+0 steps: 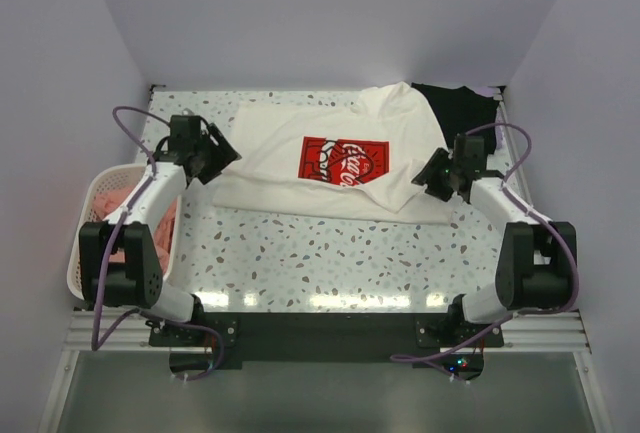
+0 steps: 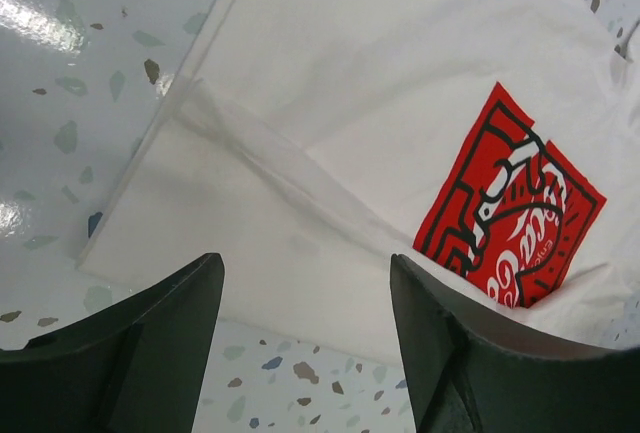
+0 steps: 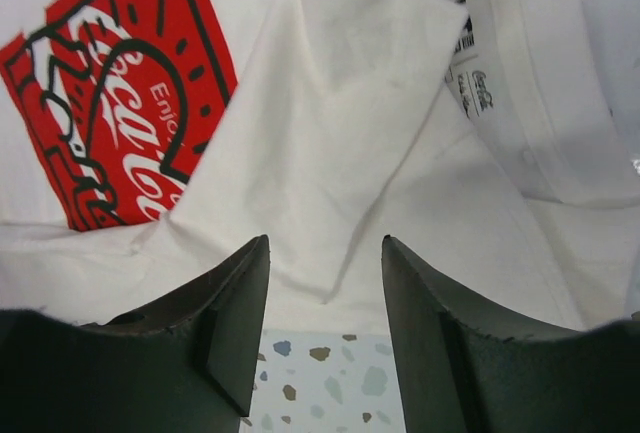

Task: Fold and stack the t-shirts
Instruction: Fold the tshirt

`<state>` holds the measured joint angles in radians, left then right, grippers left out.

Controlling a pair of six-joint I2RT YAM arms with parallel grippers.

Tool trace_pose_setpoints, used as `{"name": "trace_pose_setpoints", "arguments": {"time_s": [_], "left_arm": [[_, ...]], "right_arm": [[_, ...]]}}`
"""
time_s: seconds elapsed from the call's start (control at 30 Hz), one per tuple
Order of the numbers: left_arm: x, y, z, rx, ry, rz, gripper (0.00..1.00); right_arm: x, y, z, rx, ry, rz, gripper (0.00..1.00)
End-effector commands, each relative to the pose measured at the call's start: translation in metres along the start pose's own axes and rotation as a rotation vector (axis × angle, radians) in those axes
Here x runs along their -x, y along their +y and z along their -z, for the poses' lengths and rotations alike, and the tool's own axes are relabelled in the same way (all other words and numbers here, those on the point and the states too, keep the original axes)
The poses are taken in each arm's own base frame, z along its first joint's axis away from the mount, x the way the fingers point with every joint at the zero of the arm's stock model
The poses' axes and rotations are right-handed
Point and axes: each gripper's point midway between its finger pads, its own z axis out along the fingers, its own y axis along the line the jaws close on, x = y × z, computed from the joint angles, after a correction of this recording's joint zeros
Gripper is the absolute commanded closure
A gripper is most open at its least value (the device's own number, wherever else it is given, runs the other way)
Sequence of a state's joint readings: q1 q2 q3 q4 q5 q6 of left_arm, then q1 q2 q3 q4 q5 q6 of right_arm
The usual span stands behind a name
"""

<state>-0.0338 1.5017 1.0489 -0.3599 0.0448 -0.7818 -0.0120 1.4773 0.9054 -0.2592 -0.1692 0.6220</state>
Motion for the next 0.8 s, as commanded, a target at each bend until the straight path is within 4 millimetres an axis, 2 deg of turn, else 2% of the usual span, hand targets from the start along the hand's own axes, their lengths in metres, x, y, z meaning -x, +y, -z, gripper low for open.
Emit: {"name": "trace_pose_setpoints", "arguments": {"time_s": [0.0, 0.23, 0.4, 0.77], "left_arm": [[-0.004, -0.018, 0.021, -0.109, 0.022, -0.125, 0.28], [-0.004, -0.027, 0.044, -0.212, -0.031, -0.210, 0.28], [-0.013, -0.018, 0.041, -0.202, -0.023, -0.223, 0.28], [-0.016, -0.018, 0.041, -0.213, -0.013, -0.224, 0.28]], "right_arm": [[-0.018, -0.008, -0.008, -0.024, 0.001, 0.024, 0.50], [-0.036, -0.005, -0.029, -0.029, 0.032, 0.024, 0.60], [-0.043, -0.008, -0.036, -0.050, 0.036, 0.019, 0.62], [-0.045, -0.008, -0.046, -0.059, 0.039, 0.016, 0.66]]}}
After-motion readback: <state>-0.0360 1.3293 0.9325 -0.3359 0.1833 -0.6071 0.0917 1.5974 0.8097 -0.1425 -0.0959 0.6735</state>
